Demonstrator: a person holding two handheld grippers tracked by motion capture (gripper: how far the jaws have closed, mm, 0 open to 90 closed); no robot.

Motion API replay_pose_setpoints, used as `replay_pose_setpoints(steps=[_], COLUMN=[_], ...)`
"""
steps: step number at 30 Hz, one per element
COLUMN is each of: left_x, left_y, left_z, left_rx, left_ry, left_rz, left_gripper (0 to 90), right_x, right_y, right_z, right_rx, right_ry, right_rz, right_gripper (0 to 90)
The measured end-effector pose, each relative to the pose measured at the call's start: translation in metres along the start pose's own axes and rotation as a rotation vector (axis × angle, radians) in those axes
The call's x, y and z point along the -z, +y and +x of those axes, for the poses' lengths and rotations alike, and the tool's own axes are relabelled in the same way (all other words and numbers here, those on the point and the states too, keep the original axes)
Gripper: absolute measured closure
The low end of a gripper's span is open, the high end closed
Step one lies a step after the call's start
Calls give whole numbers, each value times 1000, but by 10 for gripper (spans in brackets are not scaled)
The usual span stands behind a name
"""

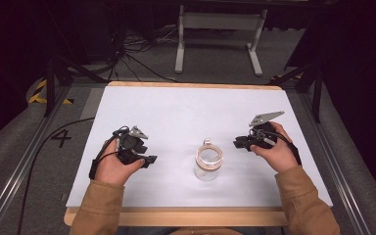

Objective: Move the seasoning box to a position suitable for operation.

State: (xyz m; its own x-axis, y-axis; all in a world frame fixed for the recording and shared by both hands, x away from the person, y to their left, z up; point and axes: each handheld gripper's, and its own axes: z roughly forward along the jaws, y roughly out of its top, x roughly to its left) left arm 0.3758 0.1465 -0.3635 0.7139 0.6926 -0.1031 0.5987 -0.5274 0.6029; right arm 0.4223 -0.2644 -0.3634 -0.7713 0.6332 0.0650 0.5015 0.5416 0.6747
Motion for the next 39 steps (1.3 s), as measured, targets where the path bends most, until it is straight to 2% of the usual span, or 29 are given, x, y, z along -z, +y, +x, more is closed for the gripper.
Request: replay_pose_setpoints(steps=[5, 9, 11, 14, 15, 18, 20, 23, 30, 33, 36, 39], left_x=[4, 3, 3, 2, 2, -2, -3, -6, -18, -24, -31, -38], left_y=[1, 5, 8, 14, 16, 24, 28, 36, 59, 68, 77, 85], left_z=[-1, 0, 0, -2, -2, -5, -7, -9, -22, -26, -30, -34], left_rx=[4, 27, 14, 1, -16, -12, -26, -45, -102, -130, -147, -153], left_ry=[-20, -124, -154, -150, -145, -170, -178, -191, -241, -255, -270, -314], left_rz=[-28, -58, -52, -64, -60, -94, -95, -101, -158, -153, -169, -202], left_gripper=[570, 633, 698, 736, 737, 768, 795, 832, 860, 861, 861, 868], right_x=[0, 3, 5, 10, 12, 16, 18, 24, 39, 42, 45, 47], right_y=[1, -3, -5, -10, -12, -19, -24, -31, -47, -53, -59, -64], right_z=[3, 3, 2, 1, 0, 0, -1, -2, -3, -1, 2, 4], right_rx=[2, -9, -14, -32, -40, -99, -114, -131, -158, -163, -161, -163], right_ry=[14, 25, 26, 28, 28, 60, 49, 31, 0, -8, -9, -18], right_rz=[1, 11, 11, 11, 14, 40, 54, 46, 22, 27, 31, 33], right_gripper=[773, 788, 800, 826, 842, 899, 900, 900, 900, 900, 900, 900])
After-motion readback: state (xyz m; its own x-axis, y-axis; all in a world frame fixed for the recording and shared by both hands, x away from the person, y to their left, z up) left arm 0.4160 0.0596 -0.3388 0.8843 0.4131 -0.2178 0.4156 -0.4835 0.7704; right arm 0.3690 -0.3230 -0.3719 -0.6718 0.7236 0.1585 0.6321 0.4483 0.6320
